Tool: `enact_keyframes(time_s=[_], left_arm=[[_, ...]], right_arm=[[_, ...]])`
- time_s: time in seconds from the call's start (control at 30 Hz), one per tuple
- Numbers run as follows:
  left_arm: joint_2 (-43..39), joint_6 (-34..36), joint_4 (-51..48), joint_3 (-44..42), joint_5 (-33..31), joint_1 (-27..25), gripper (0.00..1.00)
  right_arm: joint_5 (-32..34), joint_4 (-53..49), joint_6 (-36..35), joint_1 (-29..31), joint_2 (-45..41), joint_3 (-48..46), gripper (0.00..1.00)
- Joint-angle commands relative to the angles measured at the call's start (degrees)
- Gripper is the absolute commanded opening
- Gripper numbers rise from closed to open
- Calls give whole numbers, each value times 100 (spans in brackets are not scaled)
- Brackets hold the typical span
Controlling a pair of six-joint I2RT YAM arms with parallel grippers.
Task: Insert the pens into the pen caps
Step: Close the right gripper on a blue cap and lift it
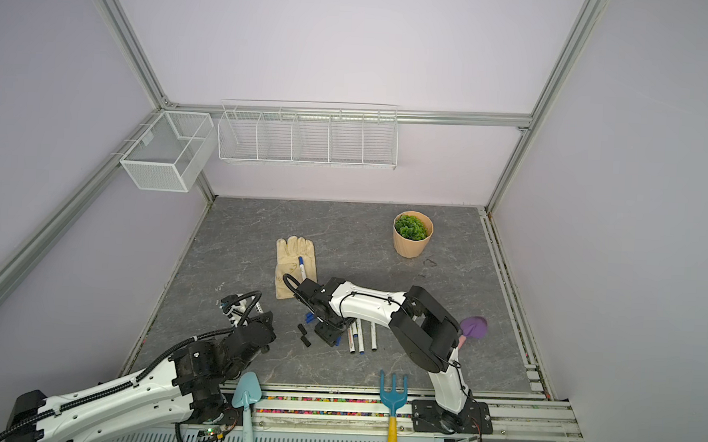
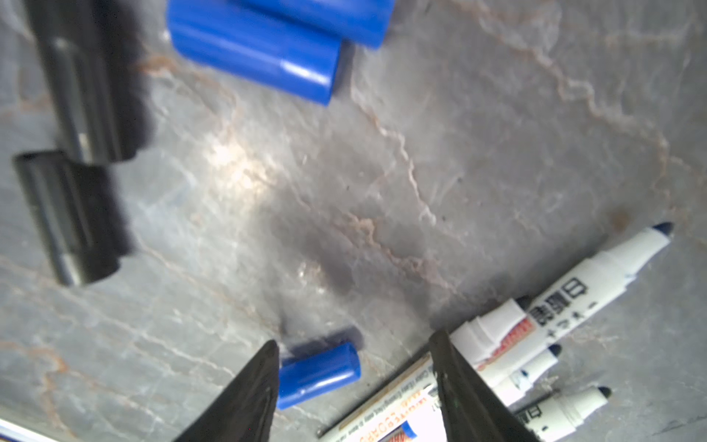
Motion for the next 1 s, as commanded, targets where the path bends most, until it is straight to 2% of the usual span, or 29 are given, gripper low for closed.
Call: enact_keyframes(time_s=[0.0,0.27,0.43,0.7,0.83,0.97], left_arm=[[32,55,43,162,-84,15,0],[93,118,25,221,-75,15,0],[111,139,25,232,-67,15,0],[120,139,8,236,-83,15,0],[138,147,8,254,-93,15,0],[138,146,-11,258,-95,15,0]], right_arm=[[-277,-4,52,-34,-284,-257,65],[-803,-97,92,-49,-344,-539,55],[-996,-66,150,-151,-370,-583,54],[-1096,13,82,-164,-240,-485,47],[-1059,-39,15,-106,-141,-358,41],[-983,17,-108,-43,-89,-254,40]])
